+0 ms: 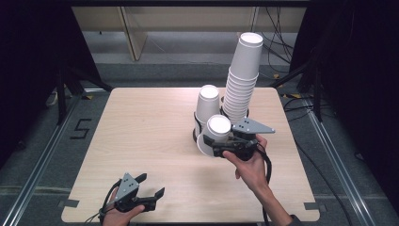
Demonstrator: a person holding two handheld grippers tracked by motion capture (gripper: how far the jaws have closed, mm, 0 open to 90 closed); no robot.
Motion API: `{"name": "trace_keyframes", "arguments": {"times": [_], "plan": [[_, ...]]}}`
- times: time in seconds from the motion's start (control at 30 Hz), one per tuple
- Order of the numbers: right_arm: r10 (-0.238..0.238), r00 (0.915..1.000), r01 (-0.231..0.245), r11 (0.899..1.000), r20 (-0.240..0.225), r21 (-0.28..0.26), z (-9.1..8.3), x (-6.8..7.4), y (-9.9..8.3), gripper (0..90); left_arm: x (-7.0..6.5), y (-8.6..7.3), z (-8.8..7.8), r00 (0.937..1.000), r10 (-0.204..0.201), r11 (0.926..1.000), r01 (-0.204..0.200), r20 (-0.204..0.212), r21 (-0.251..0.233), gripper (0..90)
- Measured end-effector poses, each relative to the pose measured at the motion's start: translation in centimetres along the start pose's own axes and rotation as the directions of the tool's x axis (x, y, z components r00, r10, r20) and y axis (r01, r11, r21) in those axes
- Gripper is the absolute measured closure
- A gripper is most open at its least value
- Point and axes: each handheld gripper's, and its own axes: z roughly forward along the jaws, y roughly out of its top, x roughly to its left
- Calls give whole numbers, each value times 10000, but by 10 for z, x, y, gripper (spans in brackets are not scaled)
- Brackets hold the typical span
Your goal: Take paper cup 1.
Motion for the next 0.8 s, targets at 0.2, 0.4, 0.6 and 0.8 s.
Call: {"name": "trace_keyframes", "arguments": {"times": [0.2, 0.4, 0.6, 0.8], "plan": [[-143, 9996, 150, 9994, -261, 296, 8, 4, -14, 203, 0, 0, 1, 10000, 5, 9999, -5, 38, -133, 148], [-94, 9992, 117, 9982, -384, 585, 12, 6, -27, 203, -1, 2, 5, 9999, 122, 9999, -122, -21, -100, 148], [-443, 9980, 477, 9957, -444, 788, 16, 6, -38, 203, 0, 3, 6, 10000, 88, 9993, -89, -31, -354, 148], [-406, 9971, 470, 9939, -648, 998, 20, 10, -47, 202, -1, 5, 7, 9999, 147, 9992, -149, -69, -361, 148]]}}
